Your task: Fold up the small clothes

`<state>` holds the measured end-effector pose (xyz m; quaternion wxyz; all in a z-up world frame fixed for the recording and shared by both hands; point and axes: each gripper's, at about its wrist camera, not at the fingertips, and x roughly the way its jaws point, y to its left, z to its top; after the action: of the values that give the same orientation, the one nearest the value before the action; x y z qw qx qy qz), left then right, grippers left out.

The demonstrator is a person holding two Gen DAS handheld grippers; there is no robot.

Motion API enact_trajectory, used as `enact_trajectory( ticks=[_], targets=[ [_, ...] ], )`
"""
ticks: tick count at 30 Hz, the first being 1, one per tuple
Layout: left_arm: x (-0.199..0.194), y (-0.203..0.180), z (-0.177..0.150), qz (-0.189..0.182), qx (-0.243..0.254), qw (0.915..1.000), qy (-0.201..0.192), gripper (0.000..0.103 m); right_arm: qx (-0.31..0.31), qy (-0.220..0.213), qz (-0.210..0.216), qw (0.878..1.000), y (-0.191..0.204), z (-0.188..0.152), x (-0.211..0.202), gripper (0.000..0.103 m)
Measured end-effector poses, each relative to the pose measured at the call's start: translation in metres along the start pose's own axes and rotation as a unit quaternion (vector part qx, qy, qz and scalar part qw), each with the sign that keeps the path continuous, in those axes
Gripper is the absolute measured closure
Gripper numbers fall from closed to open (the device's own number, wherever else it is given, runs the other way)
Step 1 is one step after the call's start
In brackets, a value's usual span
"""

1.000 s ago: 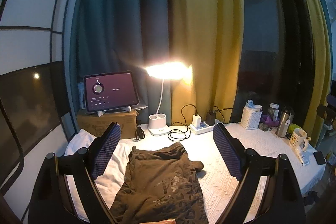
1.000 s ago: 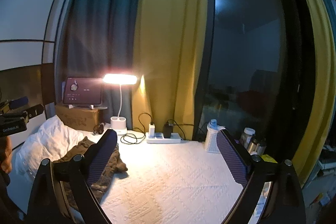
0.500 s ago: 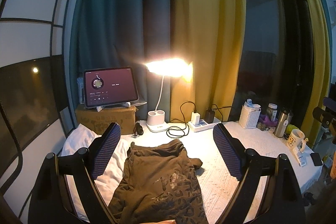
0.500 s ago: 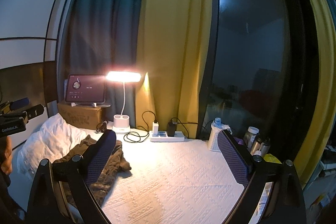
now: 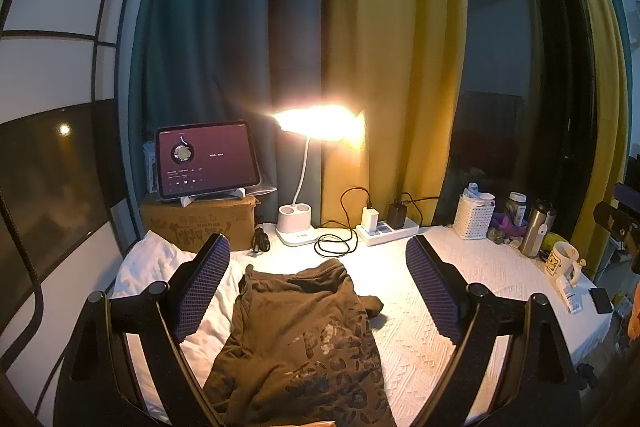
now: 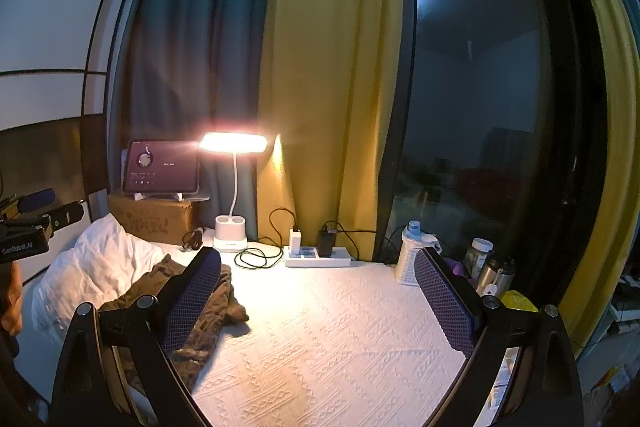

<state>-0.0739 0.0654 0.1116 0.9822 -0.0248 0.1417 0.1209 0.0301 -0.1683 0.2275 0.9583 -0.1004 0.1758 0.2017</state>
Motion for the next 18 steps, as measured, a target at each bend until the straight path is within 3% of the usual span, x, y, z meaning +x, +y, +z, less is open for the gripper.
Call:
enact_trajectory(
  ticks=[18],
  targets=[
    [0.0013,-0.0055,-0.005,-0.001,-0.006,1.0,0.006,0.014,-0.002,0.005,-0.001,1.0,0.0024,-0.0011,0.0012,0.005]
  ],
)
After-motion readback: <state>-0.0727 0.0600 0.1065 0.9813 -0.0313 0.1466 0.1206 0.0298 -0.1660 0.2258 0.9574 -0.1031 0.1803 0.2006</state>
